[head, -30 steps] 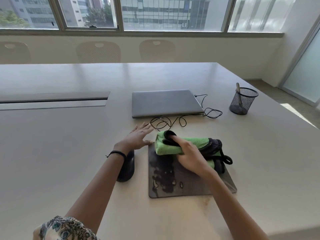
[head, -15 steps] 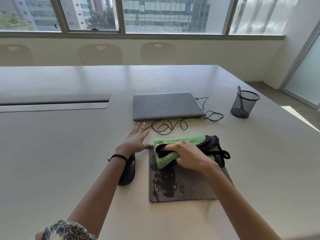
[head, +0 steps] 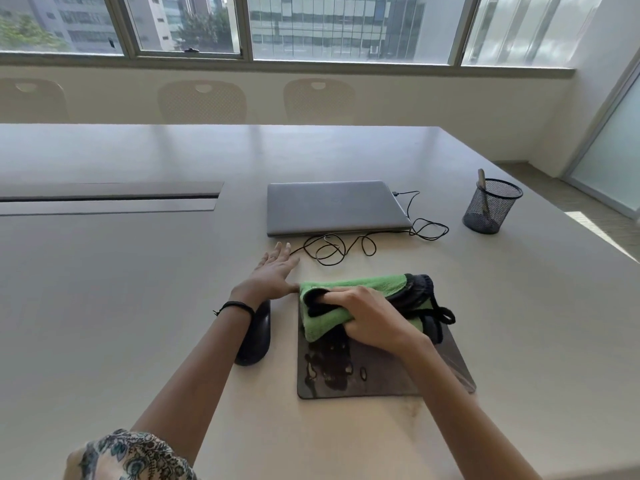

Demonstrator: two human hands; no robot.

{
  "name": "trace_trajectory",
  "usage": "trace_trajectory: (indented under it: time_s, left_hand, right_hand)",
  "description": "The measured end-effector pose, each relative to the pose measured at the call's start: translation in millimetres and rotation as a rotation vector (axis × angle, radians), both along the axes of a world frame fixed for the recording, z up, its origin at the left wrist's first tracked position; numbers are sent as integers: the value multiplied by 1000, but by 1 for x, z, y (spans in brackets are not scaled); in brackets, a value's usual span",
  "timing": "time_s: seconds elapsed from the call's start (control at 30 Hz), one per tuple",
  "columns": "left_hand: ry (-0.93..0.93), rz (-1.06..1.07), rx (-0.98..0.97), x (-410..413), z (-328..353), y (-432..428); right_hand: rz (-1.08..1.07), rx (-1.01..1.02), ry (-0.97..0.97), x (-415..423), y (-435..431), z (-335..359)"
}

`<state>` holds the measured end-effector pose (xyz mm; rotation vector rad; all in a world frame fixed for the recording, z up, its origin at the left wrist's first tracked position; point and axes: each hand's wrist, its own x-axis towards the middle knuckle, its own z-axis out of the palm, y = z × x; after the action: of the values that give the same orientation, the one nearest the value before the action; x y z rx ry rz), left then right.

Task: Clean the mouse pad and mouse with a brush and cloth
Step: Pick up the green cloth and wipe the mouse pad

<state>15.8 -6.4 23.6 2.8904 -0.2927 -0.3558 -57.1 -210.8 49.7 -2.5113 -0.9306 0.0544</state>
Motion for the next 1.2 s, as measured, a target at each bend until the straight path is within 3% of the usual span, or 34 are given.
trace_trajectory:
  time_s: [0.1,0.3,0.4,0.53,0.67,0.87,1.03,1.2]
  left_hand:
    - [13,4,-2,-1,0,-1]
    - [-35,-29,0,-7,5,-7]
    - [-104,-126,-19,-15,4,-17]
    - [-44,-253,-55,-22,1,-20]
    - [-45,-253,-43,-23,2,-18]
    - [-53,-239,-36,-23,1,-19]
    - [-72,-232,-33,-25,0,-20]
    - [-68,-227,-37,-21,-1,-18]
  right_hand:
    - [22,8,-16,-4,4,-7]
    - [185,66,227,-7,-23,-2]
    - [137,113,191,-7,-21,-5]
    - [58,134,96,-11,-13,-12]
    - [91,138,103,-16,-16,-18]
    - [287,109,339,-23,-28,-2]
    - [186,142,169,-23,-8,-6]
    - [258,64,252,-33,-17,-8]
